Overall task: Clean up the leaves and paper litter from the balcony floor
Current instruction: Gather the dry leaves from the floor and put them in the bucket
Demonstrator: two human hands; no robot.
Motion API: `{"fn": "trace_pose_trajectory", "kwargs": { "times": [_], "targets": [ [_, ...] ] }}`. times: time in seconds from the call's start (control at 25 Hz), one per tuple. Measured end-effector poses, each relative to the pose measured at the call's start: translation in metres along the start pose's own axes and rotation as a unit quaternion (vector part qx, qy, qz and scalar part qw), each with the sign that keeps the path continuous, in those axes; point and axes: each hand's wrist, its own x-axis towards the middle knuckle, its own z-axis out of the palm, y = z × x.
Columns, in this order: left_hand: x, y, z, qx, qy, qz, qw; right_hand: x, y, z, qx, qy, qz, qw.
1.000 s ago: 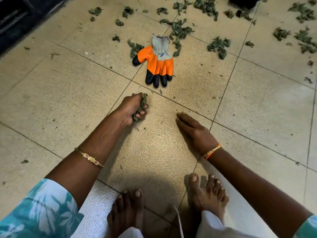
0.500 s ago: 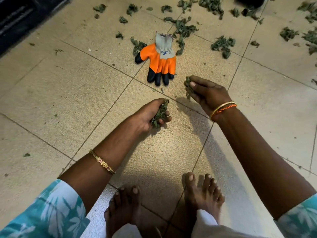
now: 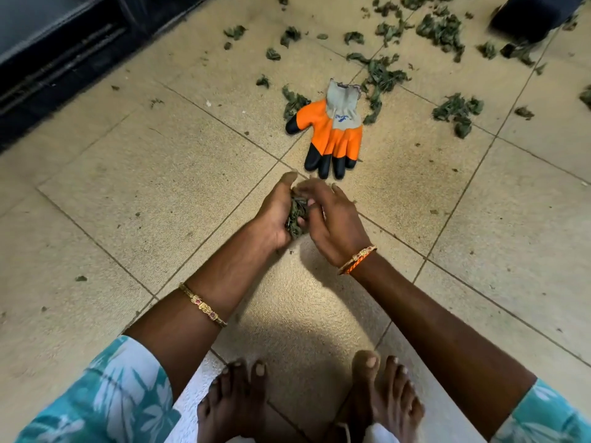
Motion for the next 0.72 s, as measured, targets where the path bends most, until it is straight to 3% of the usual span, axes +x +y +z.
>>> {"fn": "trace_pose_trajectory", "kwargs": {
  "times": [0.04,0.16,0.2,0.32,0.4,0.48,0.56,0.64,0.72],
  "targets": [
    [0.002,0.003,-0.003,0.029,0.01,0.008,1.0,0.008,0.0,-0.004,0.04,0.005,0.026,0.999],
    [0.011,0.016,-0.014,0.068,0.075,0.028,0.994,0.065,0.028,-0.021,0.072,0.156,0.139,0.975],
    [0.012,0.02,-0.018,0.073,0.091,0.032,0.993,0.088,0.041,-0.029,0.023,0.152,0.201,0.967],
    [0.014,0.031,-0.031,0.084,0.115,0.043,0.989,0.132,0.069,-0.031,-0.169,0.021,0.346,0.923],
    [0.015,0.036,-0.038,0.081,0.119,0.041,0.989,0.141,0.071,-0.024,-0.163,0.063,0.338,0.925],
    [0.011,0.04,-0.042,0.073,0.12,0.042,0.989,0.146,0.068,-0.023,-0.015,0.171,0.35,0.921],
    [0.006,0.041,-0.044,0.091,0.136,0.063,0.985,0.15,0.062,-0.027,0.169,0.28,0.351,0.878],
    [0.0,0.041,-0.043,0.102,0.152,0.088,0.979,0.153,0.048,-0.032,0.277,0.332,0.261,0.863],
    [-0.006,0.044,-0.041,0.089,0.157,0.1,0.978,0.159,0.019,-0.035,0.318,0.309,0.162,0.882]
  ]
}}
